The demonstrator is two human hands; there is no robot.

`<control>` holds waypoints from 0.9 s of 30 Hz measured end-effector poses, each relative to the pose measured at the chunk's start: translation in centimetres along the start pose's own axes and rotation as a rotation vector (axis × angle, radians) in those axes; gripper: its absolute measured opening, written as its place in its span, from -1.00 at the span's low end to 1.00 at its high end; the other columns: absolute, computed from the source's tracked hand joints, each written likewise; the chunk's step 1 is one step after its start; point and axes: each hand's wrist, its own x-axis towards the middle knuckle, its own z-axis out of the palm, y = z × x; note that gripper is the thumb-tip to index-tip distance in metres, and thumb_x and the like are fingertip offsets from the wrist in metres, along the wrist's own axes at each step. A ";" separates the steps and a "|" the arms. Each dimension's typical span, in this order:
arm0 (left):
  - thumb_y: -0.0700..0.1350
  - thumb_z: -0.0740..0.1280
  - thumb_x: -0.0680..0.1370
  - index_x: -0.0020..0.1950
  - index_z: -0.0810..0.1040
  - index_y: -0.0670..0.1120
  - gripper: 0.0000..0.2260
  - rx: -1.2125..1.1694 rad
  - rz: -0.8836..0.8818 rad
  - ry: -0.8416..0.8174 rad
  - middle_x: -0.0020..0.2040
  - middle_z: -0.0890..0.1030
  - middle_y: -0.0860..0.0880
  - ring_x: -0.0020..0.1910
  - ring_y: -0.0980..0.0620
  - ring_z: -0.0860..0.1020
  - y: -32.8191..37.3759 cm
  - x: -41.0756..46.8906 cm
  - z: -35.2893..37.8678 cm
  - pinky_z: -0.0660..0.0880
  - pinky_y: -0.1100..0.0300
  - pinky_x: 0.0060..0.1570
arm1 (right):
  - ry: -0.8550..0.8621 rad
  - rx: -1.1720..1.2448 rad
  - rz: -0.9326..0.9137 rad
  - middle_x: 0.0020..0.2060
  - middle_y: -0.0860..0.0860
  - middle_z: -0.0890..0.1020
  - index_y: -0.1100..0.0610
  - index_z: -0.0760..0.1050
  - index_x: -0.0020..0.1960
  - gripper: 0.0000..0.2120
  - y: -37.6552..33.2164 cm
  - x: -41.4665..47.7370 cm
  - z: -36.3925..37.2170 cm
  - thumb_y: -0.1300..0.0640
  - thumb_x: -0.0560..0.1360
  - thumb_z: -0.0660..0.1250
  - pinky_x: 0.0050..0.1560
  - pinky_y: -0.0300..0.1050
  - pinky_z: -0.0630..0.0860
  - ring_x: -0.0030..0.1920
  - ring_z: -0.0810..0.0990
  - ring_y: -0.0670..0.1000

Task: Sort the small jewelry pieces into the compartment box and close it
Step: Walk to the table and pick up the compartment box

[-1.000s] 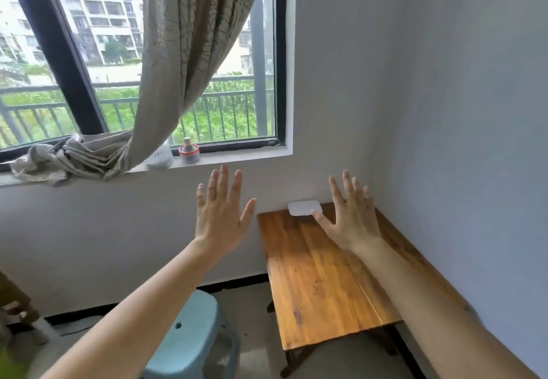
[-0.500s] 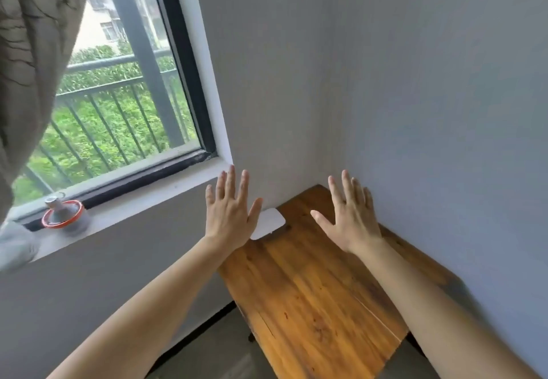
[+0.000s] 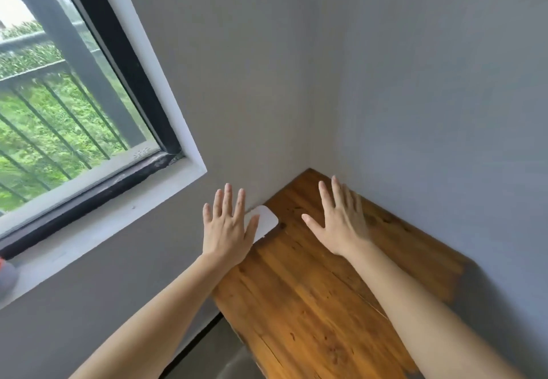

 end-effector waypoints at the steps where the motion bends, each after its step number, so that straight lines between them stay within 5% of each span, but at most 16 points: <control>1: 0.25 -0.14 0.63 0.63 -0.07 -0.01 -0.38 0.001 0.016 -0.024 0.64 -0.08 -0.14 0.61 -0.16 -0.11 -0.3 0.8 1.0 -0.06 -0.18 0.55 | -0.007 -0.003 0.005 0.60 0.18 -0.17 0.06 -0.20 0.62 -0.17 0.0 0.4 0.9 -0.40 0.56 -0.06 0.56 0.20 -0.08 0.60 -0.07 0.21; 11: 0.33 -0.32 0.55 0.62 -0.12 0.02 -0.30 -0.035 0.218 -0.291 0.64 -0.12 -0.10 0.61 -0.14 -0.12 -5.0 11.4 18.3 -0.11 -0.18 0.55 | -0.096 -0.051 0.335 0.60 0.21 -0.02 0.08 -0.05 0.61 -0.19 1.4 5.2 15.6 -0.42 0.56 -0.07 0.53 0.22 0.06 0.57 0.08 0.24; 18: 0.26 -0.05 0.63 0.61 0.12 -0.04 -0.38 -0.052 0.261 -0.268 0.60 0.15 -0.19 0.57 -0.27 0.14 -7.8 12.1 30.2 0.11 -0.28 0.50 | -0.217 0.022 0.454 0.60 0.20 -0.10 0.06 -0.13 0.62 -0.22 0.6 3.5 28.9 -0.38 0.58 -0.08 0.55 0.22 0.02 0.58 0.01 0.25; 27: 0.24 -0.14 0.64 0.60 0.09 -0.05 -0.39 0.039 0.338 -0.165 0.61 0.11 -0.22 0.57 -0.30 0.08 -8.4 11.5 35.7 0.03 -0.31 0.50 | -0.127 0.019 0.455 0.61 0.17 -0.09 0.03 -0.03 0.62 -0.33 -0.6 1.1 36.3 -0.31 0.63 -0.12 0.56 0.21 -0.14 0.59 -0.11 0.22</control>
